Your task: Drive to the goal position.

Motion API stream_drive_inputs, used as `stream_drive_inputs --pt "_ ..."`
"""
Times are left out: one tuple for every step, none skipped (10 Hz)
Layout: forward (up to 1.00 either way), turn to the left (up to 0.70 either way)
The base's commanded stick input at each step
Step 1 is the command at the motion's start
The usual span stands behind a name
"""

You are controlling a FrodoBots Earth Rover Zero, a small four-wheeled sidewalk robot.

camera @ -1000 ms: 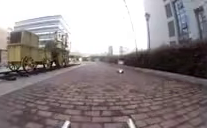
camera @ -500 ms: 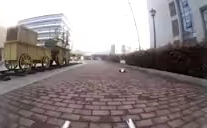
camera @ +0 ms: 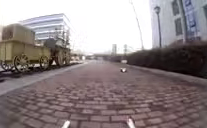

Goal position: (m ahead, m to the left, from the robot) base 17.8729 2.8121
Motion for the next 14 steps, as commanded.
stream_drive_inputs --pt "0.70 -0.11" --pt "0.70 -0.11" --pt "0.70 -0.11" --pt "0.70 -0.11" --pt "0.70 -0.11" --pt "0.70 -0.11" --pt "0.70 -0.11" --pt "0.70 -0.11" --pt "0.70 -0.11" --pt "0.70 -0.11" --pt "0.70 -0.11" --pt "0.70 -0.09" --pt "0.70 -0.04" --pt "0.70 0.00"
